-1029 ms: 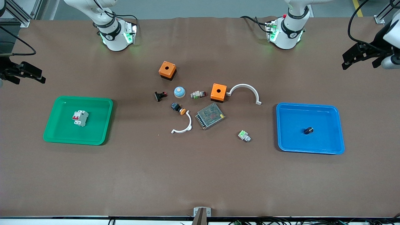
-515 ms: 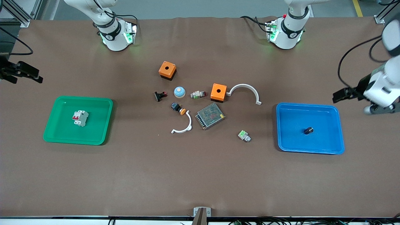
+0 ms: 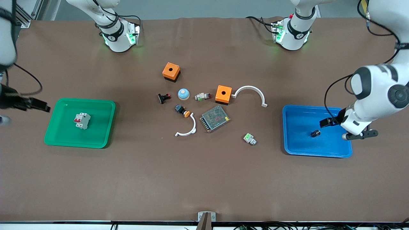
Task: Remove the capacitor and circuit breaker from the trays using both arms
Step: 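Grasp the black capacitor with the left gripper while the right gripper grasps the breaker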
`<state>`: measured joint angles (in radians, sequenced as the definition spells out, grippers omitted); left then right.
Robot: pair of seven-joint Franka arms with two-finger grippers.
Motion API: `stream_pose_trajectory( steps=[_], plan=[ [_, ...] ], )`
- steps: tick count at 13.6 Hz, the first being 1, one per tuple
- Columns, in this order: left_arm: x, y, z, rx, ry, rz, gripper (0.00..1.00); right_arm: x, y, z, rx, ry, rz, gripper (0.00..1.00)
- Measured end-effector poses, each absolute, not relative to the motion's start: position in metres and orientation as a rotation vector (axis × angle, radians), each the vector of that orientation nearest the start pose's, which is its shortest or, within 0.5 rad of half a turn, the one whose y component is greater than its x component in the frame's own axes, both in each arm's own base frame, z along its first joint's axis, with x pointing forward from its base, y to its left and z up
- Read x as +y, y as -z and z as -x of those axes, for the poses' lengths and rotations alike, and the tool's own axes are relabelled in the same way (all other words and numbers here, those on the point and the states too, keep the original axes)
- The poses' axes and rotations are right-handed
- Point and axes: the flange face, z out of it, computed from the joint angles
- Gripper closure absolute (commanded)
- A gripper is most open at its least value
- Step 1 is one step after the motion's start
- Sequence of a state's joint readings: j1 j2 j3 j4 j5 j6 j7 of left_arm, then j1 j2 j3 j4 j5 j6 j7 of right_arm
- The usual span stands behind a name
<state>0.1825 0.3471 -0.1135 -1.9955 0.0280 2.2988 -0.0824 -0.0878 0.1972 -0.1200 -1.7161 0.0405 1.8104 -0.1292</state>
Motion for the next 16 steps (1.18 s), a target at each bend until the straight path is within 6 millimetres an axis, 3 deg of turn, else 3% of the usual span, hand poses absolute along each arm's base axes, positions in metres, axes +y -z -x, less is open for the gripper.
stream_pose_trajectory(
  steps=[2,4,6,10,12,14,15,16],
  plan=[
    [0.050,-0.250,-0.603,-0.235,-0.068,3.159,0.23,-0.130,-0.412,-0.607,0.169,-0.158,3.105,0.00],
    [0.049,-0.231,-0.604,-0.235,-0.075,3.163,0.29,-0.145,-0.363,-0.599,0.220,-0.121,3.106,0.00],
    [0.047,-0.223,-0.603,-0.233,-0.090,3.165,0.32,-0.155,-0.318,-0.579,0.269,-0.059,3.110,0.00],
    [0.045,-0.212,-0.604,-0.230,-0.090,3.169,0.39,-0.148,-0.245,-0.549,0.276,-0.040,3.123,0.00],
    [0.044,-0.207,-0.604,-0.226,-0.095,3.170,0.55,-0.145,-0.218,-0.542,0.272,-0.048,3.129,0.00],
    [0.042,-0.205,-0.604,-0.222,-0.094,3.171,0.84,-0.142,-0.202,-0.538,0.266,-0.070,3.128,0.03],
    [0.041,-0.206,-0.605,-0.220,-0.091,3.172,0.95,-0.139,-0.197,-0.537,0.259,-0.079,3.127,0.10],
    [0.040,-0.208,-0.607,-0.217,-0.085,3.173,1.00,-0.138,-0.196,-0.537,0.254,-0.083,3.126,0.21]
  ],
)
